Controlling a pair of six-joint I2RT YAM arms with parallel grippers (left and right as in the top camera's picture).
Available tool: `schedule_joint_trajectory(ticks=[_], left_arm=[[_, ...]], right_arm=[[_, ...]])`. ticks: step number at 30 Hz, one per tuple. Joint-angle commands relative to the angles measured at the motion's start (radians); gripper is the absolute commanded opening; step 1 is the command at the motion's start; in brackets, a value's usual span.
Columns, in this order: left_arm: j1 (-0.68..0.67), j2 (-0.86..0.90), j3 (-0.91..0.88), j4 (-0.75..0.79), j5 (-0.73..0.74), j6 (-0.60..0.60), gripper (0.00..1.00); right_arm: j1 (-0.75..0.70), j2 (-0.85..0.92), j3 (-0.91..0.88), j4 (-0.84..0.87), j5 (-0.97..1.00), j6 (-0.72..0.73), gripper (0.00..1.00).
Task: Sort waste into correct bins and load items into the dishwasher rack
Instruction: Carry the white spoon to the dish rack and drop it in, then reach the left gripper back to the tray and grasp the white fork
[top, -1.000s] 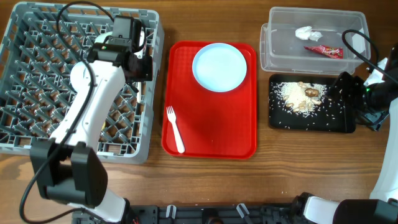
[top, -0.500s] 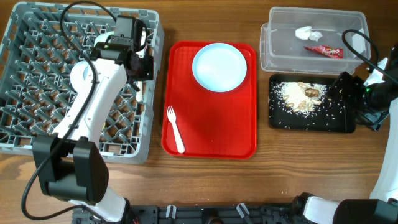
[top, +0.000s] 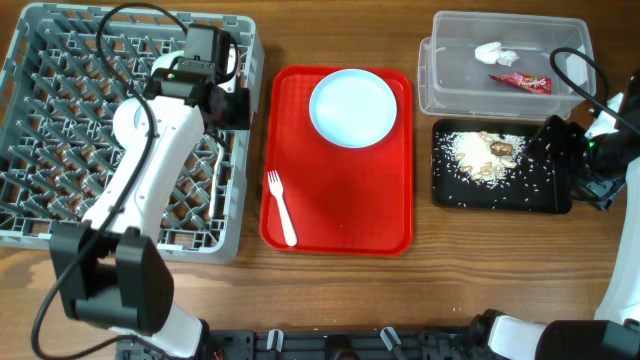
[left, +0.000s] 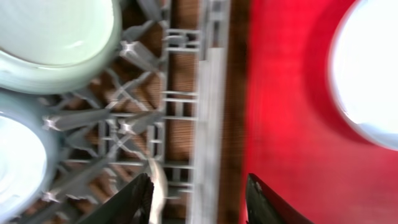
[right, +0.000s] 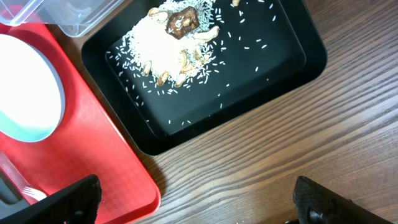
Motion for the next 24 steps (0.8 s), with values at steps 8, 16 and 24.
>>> schedule_joint_trajectory(ticks=[8,16,24], left_arm=[[-0.235,-0.055,-0.021,-0.149,0.113,-0.560,0.51],[-0.349,-0.042,-0.201,-0.075,0.039,-0.875,0.71],[-0.358,-0.041,-0.387,0.076,0.030,-0.931,0.69]], right_arm=[[-0.003,-0.020,0.017,-0.001,-0.016,-0.020,1.00],[-0.003,-0.020,0.017,0.000,-0.016,-0.020,1.00],[-0.003,-0.020,0.017,-0.001,-0.016,-0.020,1.00]])
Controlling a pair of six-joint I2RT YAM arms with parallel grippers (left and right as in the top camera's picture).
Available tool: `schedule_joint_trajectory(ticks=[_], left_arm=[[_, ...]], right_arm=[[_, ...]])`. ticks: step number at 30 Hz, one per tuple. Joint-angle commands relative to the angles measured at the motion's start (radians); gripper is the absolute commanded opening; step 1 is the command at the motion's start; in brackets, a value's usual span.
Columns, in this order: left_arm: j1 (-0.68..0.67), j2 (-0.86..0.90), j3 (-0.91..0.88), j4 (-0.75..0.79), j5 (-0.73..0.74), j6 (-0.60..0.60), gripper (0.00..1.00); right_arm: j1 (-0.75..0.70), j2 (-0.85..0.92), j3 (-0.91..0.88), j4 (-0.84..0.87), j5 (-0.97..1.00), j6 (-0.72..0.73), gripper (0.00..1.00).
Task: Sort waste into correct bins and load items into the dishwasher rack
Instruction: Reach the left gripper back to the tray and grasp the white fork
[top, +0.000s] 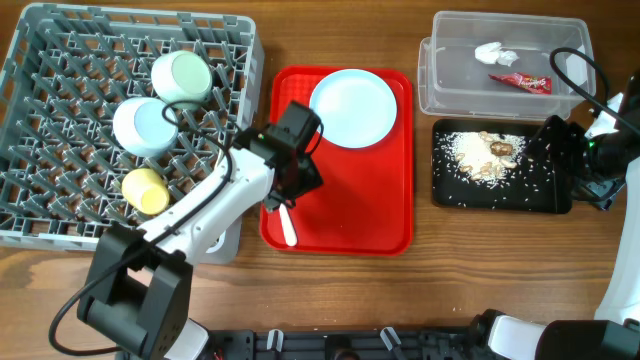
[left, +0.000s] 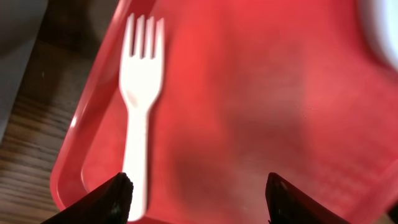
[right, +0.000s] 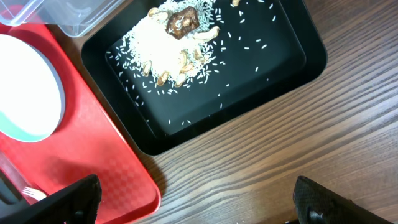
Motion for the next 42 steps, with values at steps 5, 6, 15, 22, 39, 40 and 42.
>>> schedule_joint_trajectory(ticks=[5,6,15,22,39,40,42], left_arm=[[-0.005,0.013,-0.132,0.115,-0.107,-0.034,0.66],[-0.005,0.013,-0.140,0.125,-0.106,-0.031,0.66],[-0.016,0.068,-0.156,0.168,-0.105,0.058,0.66],[-0.045,0.108,-0.156,0.204,-0.103,0.105,0.58],[-0.044,0.096,-0.142,0.205,-0.134,0.135,0.04],[-0.044,0.085,-0.130,0.201,-0.134,0.158,0.04],[-0.043,0.063,-0.101,0.197,-0.133,0.213,0.04]], right_arm=[[-0.003,-0.020,0.017,0.000,-0.017,-0.020,1.00],[-0.003,-0.020,0.017,0.000,-0.017,-0.020,1.00],[-0.003,-0.020,0.017,-0.001,-0.017,-0.020,1.00],[-0.003,-0.020,0.017,-0.001,-0.017,-0.021,1.00],[-0.003,-0.020,0.017,0.000,-0.017,-0.021,1.00],[-0.003,-0.020,0.017,0.000,-0.017,-0.020,1.00],[-0.003,-0.020,0.017,0.000,-0.017,-0.020,1.00]])
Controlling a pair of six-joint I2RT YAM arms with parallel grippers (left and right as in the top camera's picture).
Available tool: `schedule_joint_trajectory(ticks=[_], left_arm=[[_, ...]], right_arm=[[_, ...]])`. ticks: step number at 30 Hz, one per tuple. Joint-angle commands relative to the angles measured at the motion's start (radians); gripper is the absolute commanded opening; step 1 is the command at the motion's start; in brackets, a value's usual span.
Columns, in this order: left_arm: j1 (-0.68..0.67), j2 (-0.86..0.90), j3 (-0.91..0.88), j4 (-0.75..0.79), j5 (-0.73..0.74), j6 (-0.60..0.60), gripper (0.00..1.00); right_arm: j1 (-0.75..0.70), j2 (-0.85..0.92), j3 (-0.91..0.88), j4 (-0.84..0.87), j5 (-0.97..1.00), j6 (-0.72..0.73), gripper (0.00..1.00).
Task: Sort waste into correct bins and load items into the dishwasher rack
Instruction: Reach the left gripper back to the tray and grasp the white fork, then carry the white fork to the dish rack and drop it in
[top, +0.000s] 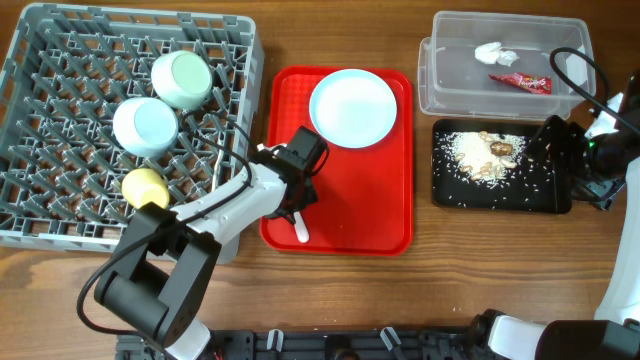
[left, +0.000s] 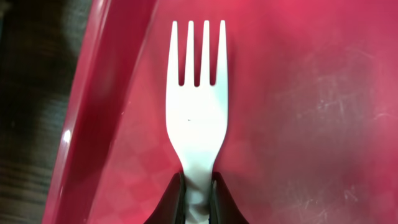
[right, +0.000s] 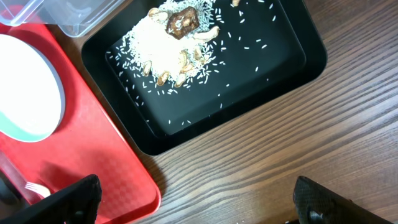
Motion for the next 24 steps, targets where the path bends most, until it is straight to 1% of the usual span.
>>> schedule_joint_trajectory(ticks=[1,3,4,6,8,9,10,13,16,19,24], left_arm=[[-0.005,-0.033,0.059,-0.008,-0.018,0.134,0.04],[-0.003,-0.061,0.116,-0.050,-0.018,0.214,0.04],[0.002,-0.077,0.161,-0.090,-0.018,0.266,0.04],[0.022,-0.093,0.241,-0.166,-0.021,0.327,0.04],[0.085,-0.100,0.386,-0.287,-0.021,0.398,0.04],[0.130,-0.100,0.454,-0.329,-0.021,0.439,0.04],[0.152,-0.100,0.476,-0.340,-0.021,0.459,0.04],[0.222,-0.100,0.512,-0.349,-0.021,0.527,0.04],[0.307,-0.099,0.512,-0.349,-0.021,0.535,0.04],[0.377,-0.093,0.512,-0.344,-0.020,0.610,0.04],[0.435,-0.058,0.506,-0.340,-0.013,0.680,0.04]], right_arm=[[-0.003,-0.020,0.017,0.000,-0.016,-0.020,1.00],[-0.003,-0.020,0.017,-0.001,-0.016,-0.021,1.00],[-0.003,-0.020,0.017,-0.001,-0.016,-0.020,1.00],[-0.003,-0.020,0.017,0.000,-0.016,-0.021,1.00],[-0.003,-0.020,0.017,0.000,-0.016,-0.021,1.00],[-0.003,-0.020,0.017,0.000,-0.016,-0.021,1.00],[-0.003,-0.020,0.017,0.000,-0.016,-0.021,1.00],[-0.003,-0.020,0.017,0.000,-0.016,-0.021,1.00],[-0.003,-0.020,0.017,0.000,-0.016,-0.021,1.00],[-0.003,-0.020,0.017,0.001,-0.016,-0.021,1.00],[-0.003,-0.020,0.017,0.005,-0.016,-0.021,1.00]])
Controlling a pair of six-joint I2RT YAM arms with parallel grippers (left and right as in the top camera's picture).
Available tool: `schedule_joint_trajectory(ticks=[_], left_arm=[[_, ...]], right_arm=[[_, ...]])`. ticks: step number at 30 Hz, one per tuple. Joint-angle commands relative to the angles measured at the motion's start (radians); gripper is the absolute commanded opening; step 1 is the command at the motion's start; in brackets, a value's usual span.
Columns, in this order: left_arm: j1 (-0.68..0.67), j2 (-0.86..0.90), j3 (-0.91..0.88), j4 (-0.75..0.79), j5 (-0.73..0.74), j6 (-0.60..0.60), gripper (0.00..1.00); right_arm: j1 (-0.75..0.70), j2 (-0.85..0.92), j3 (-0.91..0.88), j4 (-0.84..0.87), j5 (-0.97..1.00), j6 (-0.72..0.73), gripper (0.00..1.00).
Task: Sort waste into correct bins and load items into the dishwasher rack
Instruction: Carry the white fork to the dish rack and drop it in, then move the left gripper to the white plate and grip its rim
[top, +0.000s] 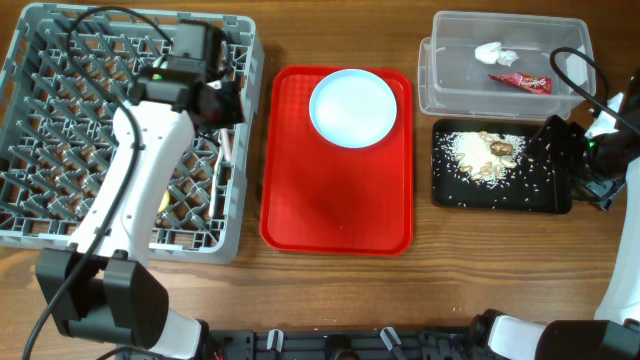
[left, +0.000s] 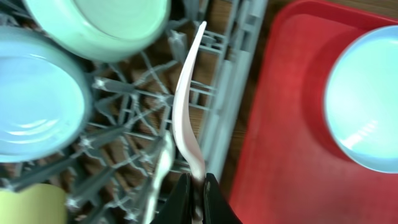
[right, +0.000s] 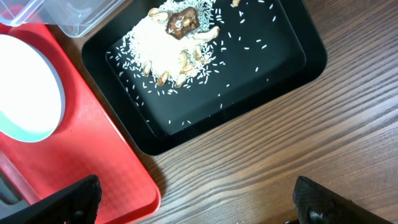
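Observation:
My left gripper (left: 196, 186) is shut on the handle of a white plastic fork (left: 189, 93). The fork shows edge-on, tines pointing away, above the right part of the grey dishwasher rack (top: 30, 235). From overhead the left gripper (top: 222, 105) sits just inside the rack's right wall. Below it in the rack are a green cup (left: 106, 25), a blue cup (left: 37, 106) and a yellow cup (left: 25, 205). A pale blue plate (top: 352, 107) lies alone on the red tray (top: 330, 200). My right gripper (right: 202, 208) hangs wide open over the wood beside the black tray (right: 249, 93).
The black tray (top: 455, 190) holds scattered rice and food scraps (top: 490, 150). Behind it a clear bin (top: 450, 90) contains a red wrapper (top: 520, 82) and crumpled tissue (top: 495, 52). Another pale utensil (left: 161, 165) rests in the rack near the fork.
The left gripper was shut on the fork's handle down on the red tray. It now holds the fork above the right part of the rack. The right arm is unchanged.
At first the left gripper was open over the rack's right edge, with the fork lying on the tray. It was then open above the fork, then shut on the handle. Now the fork is off the tray and over the rack. The right gripper stayed open.

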Motion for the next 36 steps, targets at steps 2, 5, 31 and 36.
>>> schedule_joint_trajectory(ticks=[2,5,31,36], left_arm=[[0.033,0.056,0.000,0.006,-0.005,0.103,0.04],[0.035,0.085,0.000,0.020,-0.005,0.105,0.04],[-0.196,0.028,0.161,0.122,0.131,0.177,0.66],[-0.325,0.057,0.161,0.326,0.103,0.183,0.76]], right_arm=[[-0.003,-0.020,0.017,0.002,-0.016,-0.021,1.00],[-0.003,-0.020,0.017,0.002,-0.016,-0.021,1.00],[-0.003,-0.019,0.017,0.008,-0.016,-0.021,1.00],[-0.003,-0.019,0.017,0.008,-0.016,-0.021,1.00]])
